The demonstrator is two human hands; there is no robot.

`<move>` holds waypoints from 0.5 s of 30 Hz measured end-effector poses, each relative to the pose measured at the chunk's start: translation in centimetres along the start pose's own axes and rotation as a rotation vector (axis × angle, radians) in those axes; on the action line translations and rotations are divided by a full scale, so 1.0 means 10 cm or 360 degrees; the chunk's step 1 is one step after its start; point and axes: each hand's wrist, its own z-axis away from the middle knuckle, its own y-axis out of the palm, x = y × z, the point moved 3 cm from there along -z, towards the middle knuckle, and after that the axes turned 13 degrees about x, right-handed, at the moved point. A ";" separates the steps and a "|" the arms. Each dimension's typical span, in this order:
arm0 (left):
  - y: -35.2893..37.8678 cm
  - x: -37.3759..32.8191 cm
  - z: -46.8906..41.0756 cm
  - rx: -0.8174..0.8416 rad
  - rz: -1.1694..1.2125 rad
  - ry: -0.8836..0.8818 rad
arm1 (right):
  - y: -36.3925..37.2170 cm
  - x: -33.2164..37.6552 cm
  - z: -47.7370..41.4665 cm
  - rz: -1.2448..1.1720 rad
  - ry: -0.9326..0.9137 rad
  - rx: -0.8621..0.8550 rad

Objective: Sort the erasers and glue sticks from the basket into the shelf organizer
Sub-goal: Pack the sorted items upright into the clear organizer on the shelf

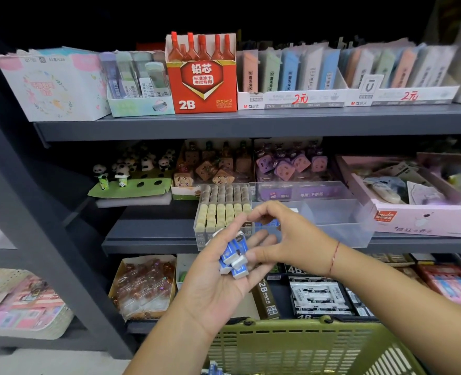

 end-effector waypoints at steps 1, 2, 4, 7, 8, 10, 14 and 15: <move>0.01 0.00 0.00 0.0030 -0.0014 0.0001 | 0.01 -0.01 0.00 -0.0102 0.0023 0.0057; 0.03 0.00 0.01 0.0058 -0.0030 0.0002 | 0.03 -0.01 -0.01 -0.0241 0.0038 0.0132; 0.03 -0.01 0.01 0.0090 -0.0059 0.0016 | 0.07 -0.01 0.00 -0.0536 0.0058 0.0297; 0.01 0.00 0.00 0.0120 -0.0077 0.0028 | 0.11 0.04 0.02 -0.0752 0.0014 0.0450; 0.01 0.00 0.00 0.0120 -0.0063 0.0026 | 0.11 0.03 0.02 -0.0782 0.0003 0.0459; 0.02 0.01 0.00 0.0089 -0.0028 0.0021 | 0.12 0.02 0.02 -0.0810 0.0010 0.0443; 0.06 0.01 0.00 0.0045 -0.0002 0.0005 | 0.17 -0.02 0.00 -0.0928 0.0090 0.0283; 0.05 0.02 -0.01 0.0026 0.0002 0.0017 | 0.17 -0.03 -0.01 -0.0947 0.0113 0.0214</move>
